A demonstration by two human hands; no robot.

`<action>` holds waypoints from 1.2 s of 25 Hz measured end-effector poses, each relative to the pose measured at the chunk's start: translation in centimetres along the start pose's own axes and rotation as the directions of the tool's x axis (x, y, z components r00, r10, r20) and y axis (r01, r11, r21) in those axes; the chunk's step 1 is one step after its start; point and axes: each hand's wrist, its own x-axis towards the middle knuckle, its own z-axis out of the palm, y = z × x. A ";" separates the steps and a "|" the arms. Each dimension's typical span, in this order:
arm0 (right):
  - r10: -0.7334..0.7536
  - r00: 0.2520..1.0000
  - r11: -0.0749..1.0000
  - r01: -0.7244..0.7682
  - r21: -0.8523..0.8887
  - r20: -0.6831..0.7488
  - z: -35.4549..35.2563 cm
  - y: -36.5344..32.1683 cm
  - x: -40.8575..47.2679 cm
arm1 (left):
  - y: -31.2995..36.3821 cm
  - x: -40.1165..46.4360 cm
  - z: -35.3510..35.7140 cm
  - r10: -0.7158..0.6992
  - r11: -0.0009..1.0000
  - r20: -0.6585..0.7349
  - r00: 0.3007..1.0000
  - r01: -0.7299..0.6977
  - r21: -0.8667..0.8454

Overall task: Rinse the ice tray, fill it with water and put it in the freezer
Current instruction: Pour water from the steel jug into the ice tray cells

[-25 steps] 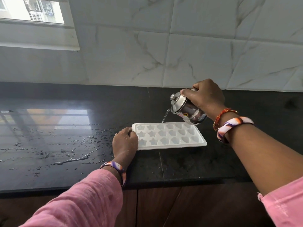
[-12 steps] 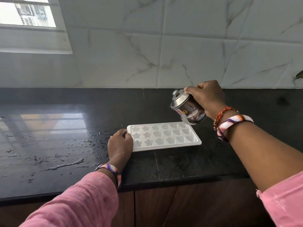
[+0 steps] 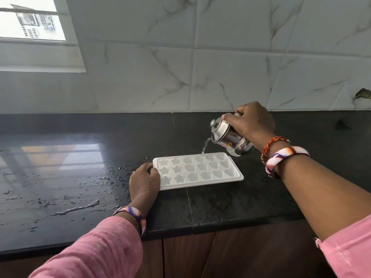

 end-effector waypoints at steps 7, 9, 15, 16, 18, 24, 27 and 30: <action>0.131 0.991 0.958 -0.136 0.253 0.038 -0.2 0.9 0.2 | 0.0 0.1 0.1 0.009 1.000 -0.001 1.000 -0.009 0.000; 0.237 0.968 0.849 -0.247 0.468 0.081 -0.2 1.1 0.0 | -0.1 0.2 0.1 0.013 1.000 0.000 1.000 -0.013 0.003; 0.323 0.941 0.754 -0.319 0.574 0.098 -0.9 1.3 0.3 | -0.3 0.4 0.2 0.026 0.998 0.026 0.999 -0.027 0.048; 0.293 0.953 0.809 -0.288 0.512 0.073 -0.9 1.4 0.4 | -0.3 0.4 0.2 0.025 0.998 0.022 0.999 -0.026 0.049; 0.225 0.973 0.897 -0.225 0.380 0.046 -0.9 1.5 0.5 | -0.3 0.3 0.2 0.031 0.999 0.015 0.999 -0.031 0.042; 0.105 0.994 0.991 -0.104 0.090 -0.013 -1.4 1.7 0.5 | -0.5 0.3 0.3 0.032 0.999 0.010 0.999 -0.032 0.027; 0.072 0.997 0.997 -0.072 0.032 -0.017 -1.3 1.9 0.3 | -0.6 0.3 0.4 0.033 0.999 0.011 0.999 -0.033 0.030; 0.057 0.998 0.998 -0.057 0.022 -0.024 -1.2 2.2 0.4 | -0.5 0.3 0.3 0.027 0.999 0.004 1.000 -0.027 0.022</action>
